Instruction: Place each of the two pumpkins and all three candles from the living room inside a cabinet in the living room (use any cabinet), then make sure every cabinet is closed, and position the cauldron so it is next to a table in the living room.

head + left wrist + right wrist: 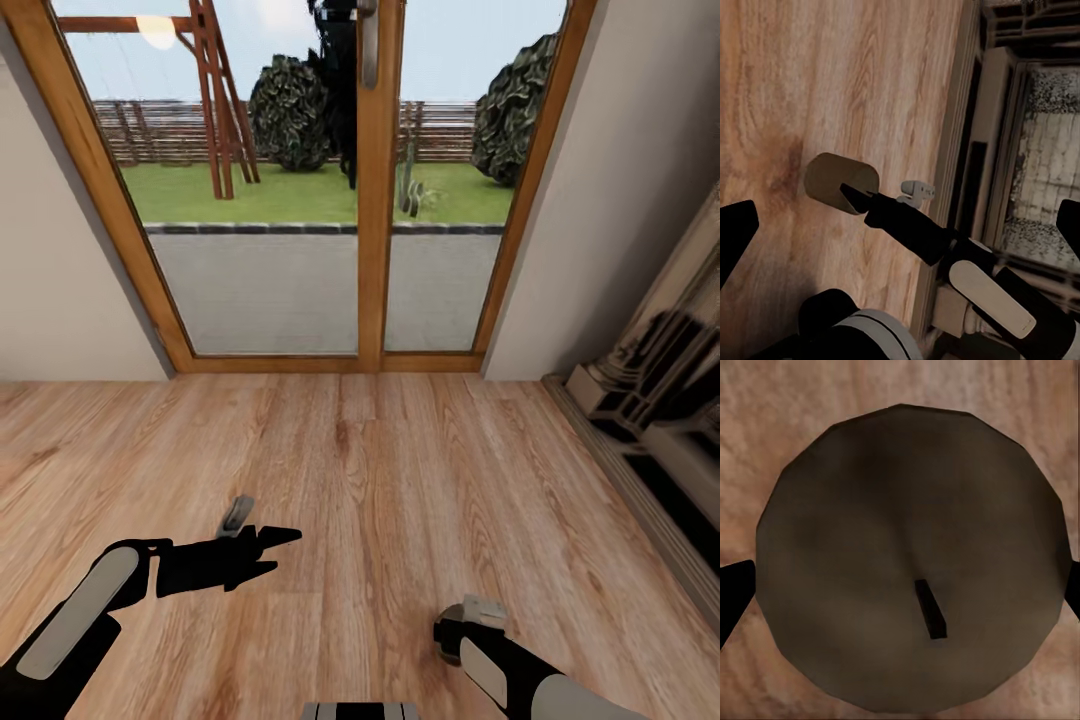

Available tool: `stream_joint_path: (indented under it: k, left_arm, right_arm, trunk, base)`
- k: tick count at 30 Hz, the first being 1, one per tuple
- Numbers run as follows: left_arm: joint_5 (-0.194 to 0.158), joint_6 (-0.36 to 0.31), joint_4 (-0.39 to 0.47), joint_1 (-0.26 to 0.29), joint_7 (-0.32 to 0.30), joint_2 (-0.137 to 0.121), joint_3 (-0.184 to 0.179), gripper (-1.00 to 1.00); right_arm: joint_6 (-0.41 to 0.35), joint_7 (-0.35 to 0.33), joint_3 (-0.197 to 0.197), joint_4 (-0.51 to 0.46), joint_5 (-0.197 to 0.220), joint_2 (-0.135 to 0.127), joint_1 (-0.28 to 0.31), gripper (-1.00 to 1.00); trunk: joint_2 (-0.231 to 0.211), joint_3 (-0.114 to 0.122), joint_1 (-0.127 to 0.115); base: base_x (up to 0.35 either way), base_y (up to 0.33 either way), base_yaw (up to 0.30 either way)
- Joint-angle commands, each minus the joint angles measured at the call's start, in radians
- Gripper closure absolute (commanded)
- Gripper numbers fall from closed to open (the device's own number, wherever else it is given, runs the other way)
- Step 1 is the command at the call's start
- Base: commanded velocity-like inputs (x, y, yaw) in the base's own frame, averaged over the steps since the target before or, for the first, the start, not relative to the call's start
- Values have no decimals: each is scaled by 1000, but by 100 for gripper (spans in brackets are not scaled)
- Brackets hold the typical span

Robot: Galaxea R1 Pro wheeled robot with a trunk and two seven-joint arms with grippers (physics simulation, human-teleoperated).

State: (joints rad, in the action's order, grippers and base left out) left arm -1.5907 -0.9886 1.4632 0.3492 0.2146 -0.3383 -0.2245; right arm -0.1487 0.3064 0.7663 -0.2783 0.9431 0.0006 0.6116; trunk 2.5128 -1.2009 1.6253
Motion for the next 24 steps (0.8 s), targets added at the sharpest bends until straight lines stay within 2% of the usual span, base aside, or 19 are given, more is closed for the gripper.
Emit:
stream_joint_path:
  k: [1,4,8,11,24]
  left_arm:
    - [-9,0,1,1,10,-1,-1,-100]
    - [-9,1,0,1,20,-1,-1,-100]
    - [-10,1,0,1,81,1,0,-100]
    - [-11,1,0,1,104,2,0,-100]
    - [-9,1,0,1,113,2,1,-100]
  right_arm:
    - [-5,7,5,-2,5,-1,0,100]
    - [-8,7,5,-2,5,0,0,100]
    - [-8,7,6,-2,5,-1,0,100]
    - [-7,7,6,-2,4,-1,0,100]
    - [-6,5,7,-4,3,1,0,100]
  trunk:
    - [0,3,-1]
    - [-1,15,-2]
    - [-2,30,-4]
    - [-2,42,-5]
    - [-5,92,-11]
  base:
    - [0,0,0]
    - [0,0,0]
    - [0,0,0]
    - [0,0,0]
    - [0,0,0]
